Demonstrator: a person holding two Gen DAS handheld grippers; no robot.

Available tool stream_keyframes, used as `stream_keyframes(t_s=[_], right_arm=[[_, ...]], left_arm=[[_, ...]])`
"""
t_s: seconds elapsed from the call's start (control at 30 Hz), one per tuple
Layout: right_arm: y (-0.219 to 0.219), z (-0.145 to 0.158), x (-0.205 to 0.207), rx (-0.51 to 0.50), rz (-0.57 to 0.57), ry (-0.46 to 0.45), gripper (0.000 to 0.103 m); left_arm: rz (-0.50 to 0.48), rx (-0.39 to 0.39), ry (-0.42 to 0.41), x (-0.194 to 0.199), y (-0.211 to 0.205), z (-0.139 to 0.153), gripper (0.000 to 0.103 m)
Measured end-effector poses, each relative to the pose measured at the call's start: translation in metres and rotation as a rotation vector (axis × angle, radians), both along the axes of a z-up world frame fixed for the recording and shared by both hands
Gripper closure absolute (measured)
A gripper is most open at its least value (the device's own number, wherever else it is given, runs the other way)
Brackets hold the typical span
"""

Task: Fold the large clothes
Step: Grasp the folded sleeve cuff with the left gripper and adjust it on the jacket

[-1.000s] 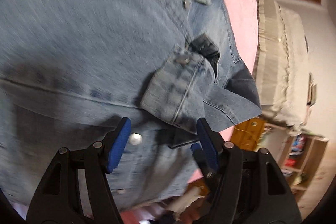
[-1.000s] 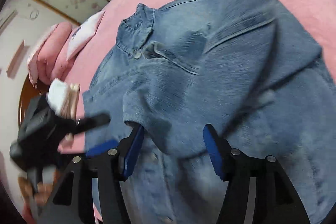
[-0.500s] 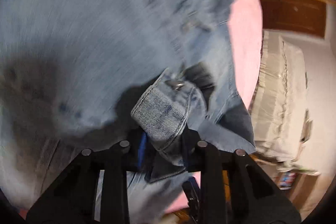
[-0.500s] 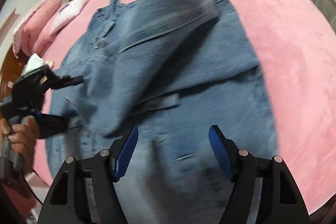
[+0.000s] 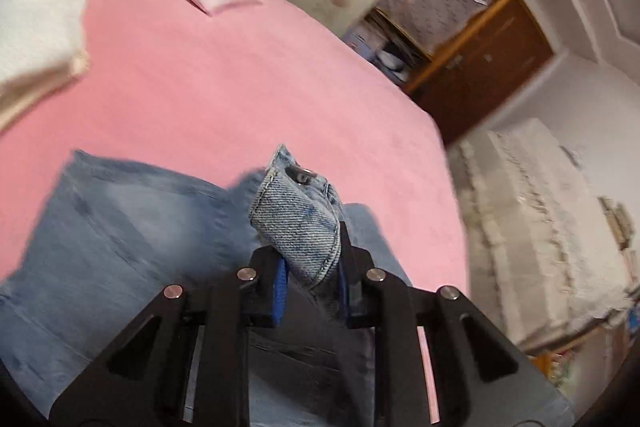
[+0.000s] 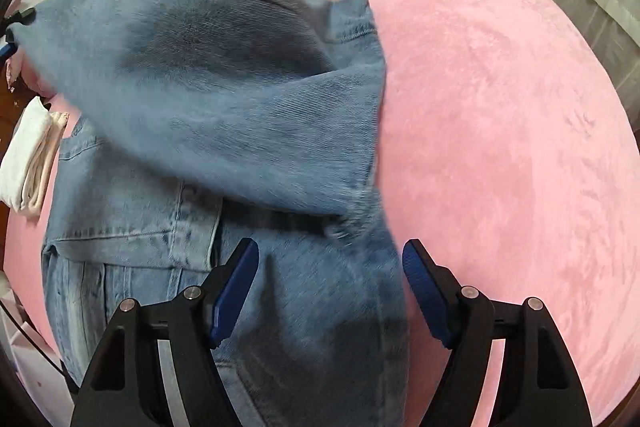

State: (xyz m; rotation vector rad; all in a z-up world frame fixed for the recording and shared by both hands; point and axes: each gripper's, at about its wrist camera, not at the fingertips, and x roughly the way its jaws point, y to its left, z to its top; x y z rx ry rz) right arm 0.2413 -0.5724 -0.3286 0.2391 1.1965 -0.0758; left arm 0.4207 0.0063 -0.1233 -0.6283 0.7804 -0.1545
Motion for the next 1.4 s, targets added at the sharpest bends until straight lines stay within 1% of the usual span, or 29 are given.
stream_keyframes(t_s=[0.07,0.1,0.13,0.2,0.23,0.3,0.33,0.37,0.43,0.5,0.53,0.6,0.63,0.7,0.73,0.8,0.9,0.97,1.03,1.07,1.1,1.13,1.17,1.2,1.23,1.27,1.33,1.37,1.4], right_arm=[[-0.006,-0.002,0.010,0.002,0.006,-0.020,0.027],[-0.010,-0.003,0.011,0.004,0.013,-0.033,0.027],[-0.014,-0.004,0.012,0.000,0.020,-0.044,0.027],[-0.020,-0.006,0.012,-0.010,0.032,-0.062,0.028],[-0.021,-0.005,0.015,-0.017,0.038,-0.072,0.028],[-0.027,0.001,0.008,-0.035,0.054,-0.111,0.038],[-0.027,0.004,0.007,-0.039,0.065,-0.123,0.041],[-0.026,0.007,0.006,-0.042,0.072,-0.127,0.045],[-0.029,0.010,0.000,-0.045,0.096,-0.145,0.058],[-0.030,0.012,-0.001,-0.049,0.111,-0.158,0.072],[-0.031,0.016,-0.005,-0.047,0.112,-0.162,0.075],[-0.040,0.020,-0.006,-0.029,0.078,-0.159,0.082],[-0.051,0.021,-0.010,-0.001,0.049,-0.144,0.083],[-0.072,0.016,-0.007,0.066,-0.058,-0.113,0.084],[-0.071,0.017,0.005,0.084,-0.098,-0.100,0.084],[-0.089,0.005,0.007,0.154,-0.182,-0.067,0.084],[-0.101,-0.017,0.008,0.207,-0.262,-0.017,0.084],[-0.108,-0.022,0.008,0.236,-0.310,0.011,0.084],[-0.108,-0.018,0.006,0.224,-0.294,0.034,0.082],[-0.109,-0.013,0.004,0.203,-0.269,0.044,0.080],[-0.107,-0.007,0.005,0.172,-0.240,0.055,0.075],[-0.099,-0.005,0.012,0.130,-0.215,0.071,0.073],[-0.097,0.004,0.010,0.079,-0.199,0.085,0.069],[-0.096,0.011,0.008,0.036,-0.187,0.092,0.069],[-0.093,0.019,0.008,0.013,-0.175,0.090,0.069],[-0.092,0.030,0.005,-0.022,-0.165,0.075,0.069],[-0.090,0.050,0.001,-0.038,-0.139,0.019,0.069],[-0.080,0.059,0.005,-0.032,-0.121,-0.010,0.070],[-0.072,0.066,0.010,-0.021,-0.098,-0.039,0.075]], left_arm=[[0.057,0.079,0.033,-0.009,0.012,-0.011,0.086],[0.086,0.113,0.070,-0.013,0.017,-0.022,0.086],[0.102,0.128,0.096,-0.016,0.022,-0.029,0.086],[0.143,0.153,0.180,-0.030,0.039,-0.058,0.086],[0.163,0.169,0.243,-0.037,0.044,-0.077,0.086],[0.176,0.192,0.314,-0.048,0.044,-0.101,0.086],[0.181,0.214,0.349,-0.058,0.043,-0.114,0.086],[0.180,0.225,0.371,-0.063,0.042,-0.121,0.086],[0.175,0.247,0.418,-0.075,0.047,-0.138,0.086],[0.166,0.257,0.449,-0.084,0.054,-0.147,0.086],[0.163,0.267,0.460,-0.088,0.052,-0.150,0.086],[0.155,0.278,0.460,-0.089,0.051,-0.153,0.086],[0.153,0.280,0.458,-0.084,0.058,-0.151,0.086],[0.135,0.274,0.460,-0.078,0.055,-0.152,0.086],[0.121,0.269,0.461,-0.075,0.054,-0.153,0.086],[0.097,0.287,0.457,-0.068,0.052,-0.154,0.086],[0.061,0.346,0.461,-0.063,0.044,-0.158,0.086],[0.054,0.359,0.455,-0.061,0.044,-0.159,0.086],[0.047,0.343,0.439,-0.060,0.049,-0.161,0.086],[0.047,0.330,0.437,-0.061,0.052,-0.162,0.085],[0.045,0.319,0.439,-0.060,0.055,-0.163,0.082],[0.039,0.330,0.451,-0.059,0.057,-0.163,0.080],[0.031,0.369,0.468,-0.057,0.057,-0.162,0.074],[0.034,0.421,0.480,-0.056,0.056,-0.159,0.062],[0.042,0.454,0.484,-0.055,0.056,-0.157,0.057],[0.063,0.511,0.484,-0.056,0.056,-0.151,0.050],[0.098,0.585,0.448,-0.060,0.054,-0.134,0.049],[0.105,0.606,0.423,-0.063,0.052,-0.126,0.049],[0.094,0.603,0.377,-0.067,0.048,-0.115,0.050]])
